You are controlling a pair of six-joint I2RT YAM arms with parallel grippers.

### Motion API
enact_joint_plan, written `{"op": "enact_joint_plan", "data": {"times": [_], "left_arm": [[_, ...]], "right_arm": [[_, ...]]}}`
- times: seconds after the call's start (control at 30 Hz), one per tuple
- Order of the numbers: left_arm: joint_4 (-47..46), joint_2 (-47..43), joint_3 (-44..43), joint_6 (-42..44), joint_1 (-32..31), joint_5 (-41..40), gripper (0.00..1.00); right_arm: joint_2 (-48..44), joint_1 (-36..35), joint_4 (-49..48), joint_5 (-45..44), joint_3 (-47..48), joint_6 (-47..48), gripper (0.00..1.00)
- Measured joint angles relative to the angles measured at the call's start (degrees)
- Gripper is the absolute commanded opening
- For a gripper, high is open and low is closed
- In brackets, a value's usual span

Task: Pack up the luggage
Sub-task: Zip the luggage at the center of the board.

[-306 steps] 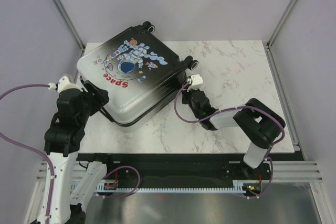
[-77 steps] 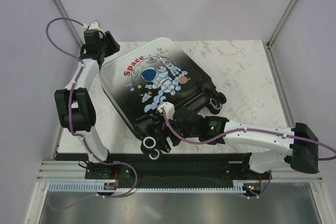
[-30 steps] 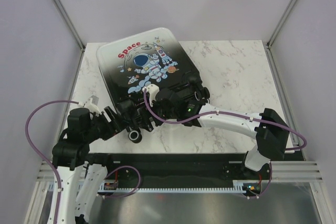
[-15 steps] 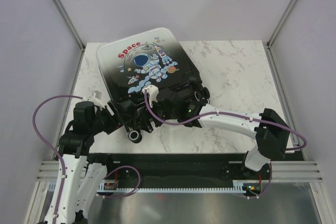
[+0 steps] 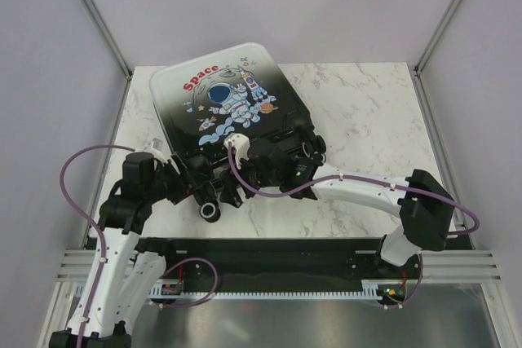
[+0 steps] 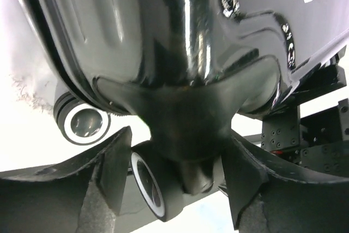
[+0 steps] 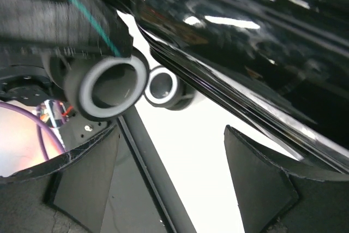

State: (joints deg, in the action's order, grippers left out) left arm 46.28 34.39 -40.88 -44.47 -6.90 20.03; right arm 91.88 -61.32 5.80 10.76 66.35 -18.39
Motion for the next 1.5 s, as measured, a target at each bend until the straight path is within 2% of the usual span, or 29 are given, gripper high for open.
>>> {"op": "enact_joint_plan", "data": {"times": [0.07,0.3,0.33,0.47,0.53,0.63,0.87,1.07,1.23,1.5], "left_arm": [[-1.22,0.85,0.02,-0.57,-1.16,-0.70,0.55],[-2.95,3.08,-1.29,-2.43,-4.24,-3.89,0.26],[-2.67,3.37,-1.57,-2.47,-4.35,-4.00,0.19],[-1.55,4.59,-2.71,-2.69,-4.48,-4.11,0.06],[-1.01,5.11,-3.26,-3.13,-4.48,-4.04,0.02],[-0.35,5.68,-4.02,-4.28,-4.76,-3.41,0.02],[-0.11,5.73,-4.48,-6.78,-4.87,-2.99,0.02],[-0.13,5.40,-4.44,-8.04,-4.87,-0.70,0.02],[-2.71,2.60,-1.99,-10.54,-4.87,0.07,0.02],[-8.70,-0.70,2.89,-13.94,-4.94,1.18,0.02]], "right_arm": [[-0.50,0.20,0.02,-0.46,-0.85,0.42,0.86],[-3.32,0.94,-0.13,-2.51,-5.99,1.22,0.85],[-3.72,0.94,-0.76,-2.73,-7.06,1.18,0.85],[-6.23,-0.35,-6.75,-4.52,-13.99,0.28,0.84],[-7.65,-2.34,-11.26,-7.02,-18.01,-0.26,0.83],[-9.86,-5.55,-17.92,-12.07,-23.39,-1.42,0.82],[-11.67,-11.34,-33.88,-31.87,-30.32,-4.48,0.80],[-4.68,-15.23,-46.58,-46.93,-30.38,-4.39,0.79],[1.31,-19.91,-53.16,-53.83,-30.36,-3.10,0.79],[5.95,-26.91,-62.75,-62.34,-30.03,-0.44,0.78]]}}
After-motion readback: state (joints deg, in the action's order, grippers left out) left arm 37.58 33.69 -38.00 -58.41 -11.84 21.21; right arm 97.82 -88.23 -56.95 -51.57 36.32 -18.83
